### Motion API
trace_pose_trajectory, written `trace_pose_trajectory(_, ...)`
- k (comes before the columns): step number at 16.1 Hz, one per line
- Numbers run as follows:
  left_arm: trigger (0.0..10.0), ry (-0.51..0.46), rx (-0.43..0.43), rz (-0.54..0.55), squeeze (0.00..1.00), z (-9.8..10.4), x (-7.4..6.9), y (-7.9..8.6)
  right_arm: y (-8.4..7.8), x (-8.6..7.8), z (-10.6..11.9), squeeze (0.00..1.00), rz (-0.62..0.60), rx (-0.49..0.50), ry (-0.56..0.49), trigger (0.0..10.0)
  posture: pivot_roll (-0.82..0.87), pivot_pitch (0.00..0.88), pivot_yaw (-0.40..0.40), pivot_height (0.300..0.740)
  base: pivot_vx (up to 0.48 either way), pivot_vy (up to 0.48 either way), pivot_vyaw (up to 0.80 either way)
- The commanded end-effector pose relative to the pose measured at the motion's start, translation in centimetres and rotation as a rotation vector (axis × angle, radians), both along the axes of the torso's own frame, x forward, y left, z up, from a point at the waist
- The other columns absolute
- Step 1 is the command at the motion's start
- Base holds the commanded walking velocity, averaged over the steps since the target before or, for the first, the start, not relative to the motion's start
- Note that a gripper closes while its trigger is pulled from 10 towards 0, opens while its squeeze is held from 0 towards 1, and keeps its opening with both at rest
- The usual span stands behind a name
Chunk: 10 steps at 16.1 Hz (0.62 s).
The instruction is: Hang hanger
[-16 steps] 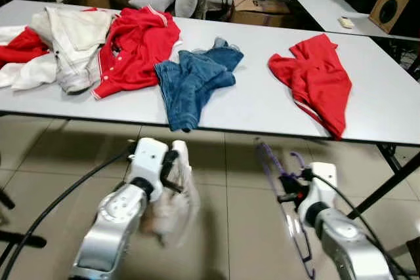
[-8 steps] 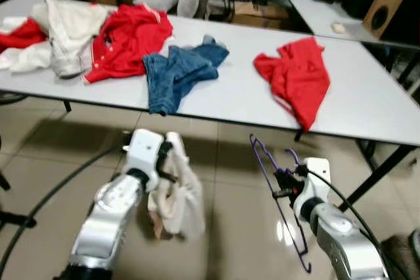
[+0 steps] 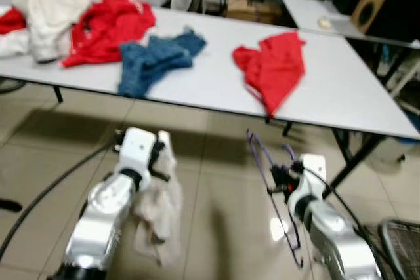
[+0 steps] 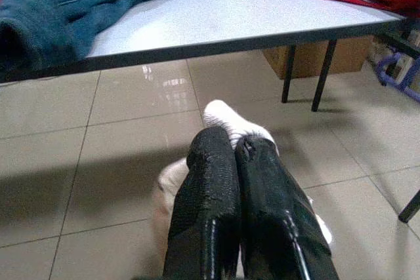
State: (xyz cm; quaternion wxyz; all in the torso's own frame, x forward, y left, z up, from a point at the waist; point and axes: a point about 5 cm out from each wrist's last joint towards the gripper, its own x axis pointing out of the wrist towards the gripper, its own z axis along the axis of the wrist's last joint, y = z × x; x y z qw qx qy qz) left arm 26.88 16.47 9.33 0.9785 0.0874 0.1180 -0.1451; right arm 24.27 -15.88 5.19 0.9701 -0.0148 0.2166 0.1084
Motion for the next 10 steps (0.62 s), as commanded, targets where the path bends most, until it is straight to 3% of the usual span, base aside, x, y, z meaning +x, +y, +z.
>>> trace_pose_trajectory(1, 10.0, -0.026, -0.020, -0.052, 0.00, 0.6, 0.4, -1.3, -1.2, 0.1, 0.4, 0.00, -0.044, -0.015, -0.011, 10.0, -0.02, 0.000, -0.051, 0.740, 0.000, -0.322, -0.56)
trace_pose_trajectory(4, 10.0, -0.029, -0.013, -0.073, 0.00, 0.7, 0.6, -1.5, -1.8, -0.5, 0.1, 0.00, -0.074, -0.017, -0.006, 10.0, -0.02, 0.000, -0.028, 0.740, 0.000, -0.316, -0.80)
trace_pose_trajectory(6, 10.0, -0.030, -0.038, -0.078, 0.00, 0.9, 0.7, -1.5, -2.0, -0.5, 0.3, 0.00, -0.082, -0.037, -0.017, 10.0, -0.02, 0.000, -0.016, 0.740, 0.000, 0.000, -0.55)
trace_pose_trajectory(10, 10.0, -0.090, -0.062, -0.046, 0.00, 2.0, 1.0, -1.7, -2.5, 0.0, 3.4, 0.00, 0.033, -0.033, -0.120, 10.0, -0.03, 0.000, -0.018, 0.740, 0.000, 0.000, 0.00)
